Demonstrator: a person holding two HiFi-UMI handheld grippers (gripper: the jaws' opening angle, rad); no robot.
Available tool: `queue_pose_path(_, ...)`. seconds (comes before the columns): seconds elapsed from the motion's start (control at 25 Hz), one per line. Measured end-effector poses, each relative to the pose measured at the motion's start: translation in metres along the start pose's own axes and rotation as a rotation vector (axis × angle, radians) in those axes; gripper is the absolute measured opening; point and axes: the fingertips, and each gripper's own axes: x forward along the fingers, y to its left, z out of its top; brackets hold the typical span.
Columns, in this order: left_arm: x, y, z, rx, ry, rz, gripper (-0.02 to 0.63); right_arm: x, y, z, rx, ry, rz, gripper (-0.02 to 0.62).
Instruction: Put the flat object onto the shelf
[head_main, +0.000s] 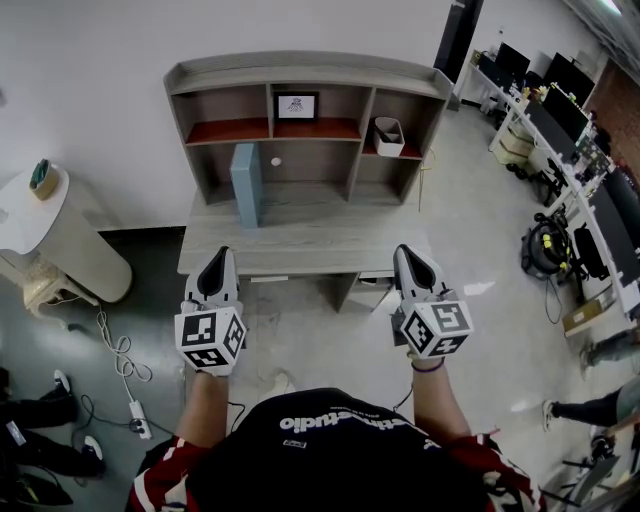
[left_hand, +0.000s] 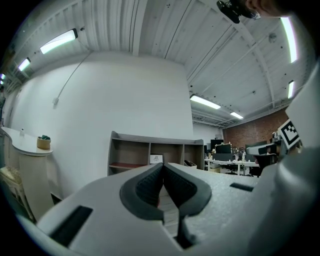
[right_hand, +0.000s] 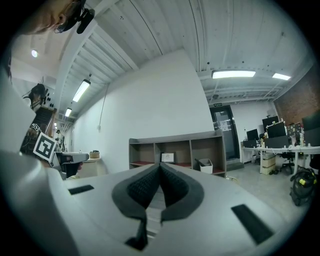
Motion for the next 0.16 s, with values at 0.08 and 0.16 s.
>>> queue_pose_path(0.08, -0.0005, 0.0010, 0.0005, 0.008, -0.002, 0.003, 0.006, 0.0000, 0.0008, 0.0001, 0.001, -0.002, -0.001, 0.000)
queue_pose_path(0.16, -0.0006, 0.0022, 0.0009, 0.014, -0.003, 0.006, 0.006, 0.0002, 0.0019, 0.0004, 0.003, -0.004, 0.000, 0.000)
